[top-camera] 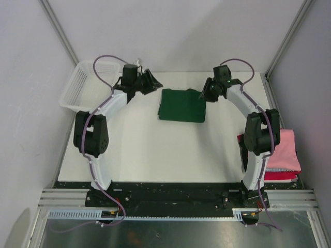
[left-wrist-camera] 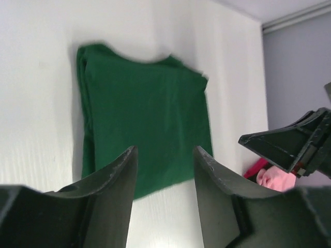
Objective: Fold and stack the t-shirts
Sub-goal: Smooth out wrinkles on the folded tshirt
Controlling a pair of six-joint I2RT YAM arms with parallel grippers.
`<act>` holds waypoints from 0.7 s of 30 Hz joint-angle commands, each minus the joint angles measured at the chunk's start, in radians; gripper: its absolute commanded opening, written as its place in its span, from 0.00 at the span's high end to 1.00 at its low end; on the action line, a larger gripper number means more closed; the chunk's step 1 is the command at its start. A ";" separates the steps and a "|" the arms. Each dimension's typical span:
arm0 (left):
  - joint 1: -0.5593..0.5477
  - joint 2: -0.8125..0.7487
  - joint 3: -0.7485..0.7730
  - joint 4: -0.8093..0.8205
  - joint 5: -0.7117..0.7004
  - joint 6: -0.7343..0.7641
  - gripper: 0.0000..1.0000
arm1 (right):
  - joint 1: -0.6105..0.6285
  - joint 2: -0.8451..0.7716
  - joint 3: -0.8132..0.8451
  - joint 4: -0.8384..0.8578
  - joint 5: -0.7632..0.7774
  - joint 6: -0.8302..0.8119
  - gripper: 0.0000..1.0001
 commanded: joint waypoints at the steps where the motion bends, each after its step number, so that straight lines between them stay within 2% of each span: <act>1: -0.008 -0.041 -0.194 -0.021 0.011 0.027 0.49 | 0.055 -0.034 -0.139 0.092 -0.053 0.046 0.65; 8: -0.010 -0.048 -0.315 -0.022 0.007 0.072 0.47 | 0.079 0.037 -0.228 0.097 -0.031 0.070 0.69; 21: -0.021 0.021 -0.295 -0.025 0.055 0.110 0.46 | 0.080 -0.035 -0.279 0.079 -0.004 0.068 0.69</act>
